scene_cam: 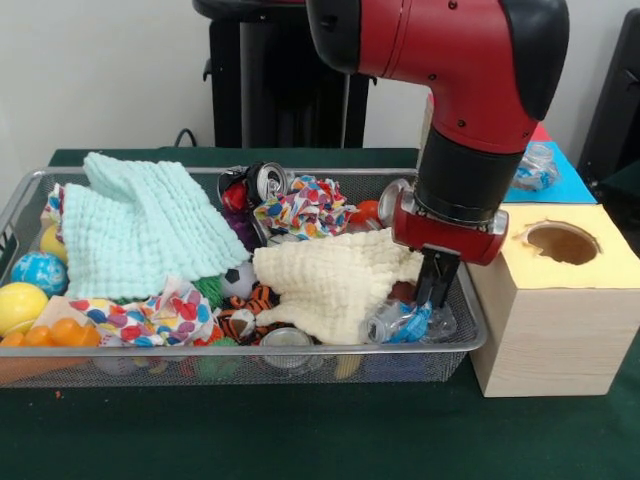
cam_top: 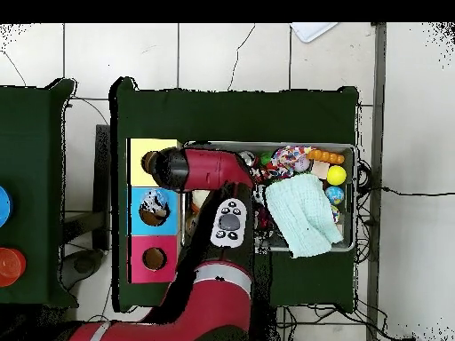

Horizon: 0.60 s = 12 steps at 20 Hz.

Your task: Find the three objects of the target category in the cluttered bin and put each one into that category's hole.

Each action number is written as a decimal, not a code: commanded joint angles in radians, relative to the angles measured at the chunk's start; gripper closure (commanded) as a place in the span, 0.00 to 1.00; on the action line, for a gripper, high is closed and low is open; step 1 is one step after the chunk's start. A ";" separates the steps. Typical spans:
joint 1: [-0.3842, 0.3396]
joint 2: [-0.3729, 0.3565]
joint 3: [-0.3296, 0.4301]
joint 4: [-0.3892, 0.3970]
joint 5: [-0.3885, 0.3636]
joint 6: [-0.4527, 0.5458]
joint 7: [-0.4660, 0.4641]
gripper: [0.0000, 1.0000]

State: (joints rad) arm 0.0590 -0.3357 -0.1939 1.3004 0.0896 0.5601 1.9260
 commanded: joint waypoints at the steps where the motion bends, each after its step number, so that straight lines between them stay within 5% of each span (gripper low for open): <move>1: -0.073 -0.066 0.102 0.047 -0.050 0.061 -0.045 1.00; 12: -0.161 -0.299 0.096 0.047 -0.062 0.332 -0.128 1.00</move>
State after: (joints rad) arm -0.0441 -0.4910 -0.1745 1.3039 0.0592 0.6656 1.9260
